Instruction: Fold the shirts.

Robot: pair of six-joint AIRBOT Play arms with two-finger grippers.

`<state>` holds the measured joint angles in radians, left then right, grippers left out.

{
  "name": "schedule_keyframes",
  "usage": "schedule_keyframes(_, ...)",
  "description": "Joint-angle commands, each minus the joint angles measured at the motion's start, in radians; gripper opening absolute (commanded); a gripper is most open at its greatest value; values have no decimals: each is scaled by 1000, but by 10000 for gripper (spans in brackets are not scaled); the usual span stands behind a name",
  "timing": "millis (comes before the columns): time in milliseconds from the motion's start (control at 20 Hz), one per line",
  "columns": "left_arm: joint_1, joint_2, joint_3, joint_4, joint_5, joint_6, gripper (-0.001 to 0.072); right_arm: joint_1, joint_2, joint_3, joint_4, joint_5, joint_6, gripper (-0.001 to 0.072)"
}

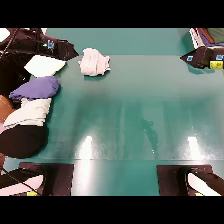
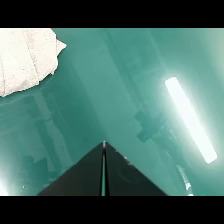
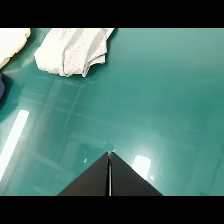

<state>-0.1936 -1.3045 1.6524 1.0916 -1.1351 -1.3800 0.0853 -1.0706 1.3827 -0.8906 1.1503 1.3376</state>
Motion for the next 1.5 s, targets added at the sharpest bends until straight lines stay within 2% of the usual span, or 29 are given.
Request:
schedule_keyframes(0, -1, 0, 0, 0, 0, 0, 22, 1, 0, 1, 0, 0, 0, 12)
schedule_keyframes(600, -1, 0, 0, -6, 1, -4, 23, 1, 0, 1, 0, 0, 0, 12)
schedule_keyframes(800, -1, -3, 0, -8, 110, 7, 25, 23, 0, 1, 1, -111, 0, 12)
schedule_keyframes(850, -1, -11, 0, 27, 145, 18, 202, 30, 0, 1, 3, -120, 0, 12)
schedule_keyframes(900, -1, -29, -1, 73, 183, 3, 481, 34, 0, 1, 9, -120, 0, 12)
schedule_keyframes(950, -1, -55, -1, 136, 215, -48, 529, 41, 0, 1, 9, -122, 0, 12)
schedule_keyframes(1050, 0, -148, -1, 270, 262, -143, 529, 49, 0, 1, 9, -122, 0, 12)
schedule_keyframes(1200, 23, -326, -1, 285, 368, -177, 530, 55, 0, 0, 7, -121, 0, 13)
schedule_keyframes(1300, 55, -435, -1, 242, 425, -222, 530, 55, 0, 0, 7, -112, 0, 13)
schedule_keyframes(1450, 95, -550, 1, 46, 512, -192, 530, 55, 0, 0, 6, -89, 0, 13)
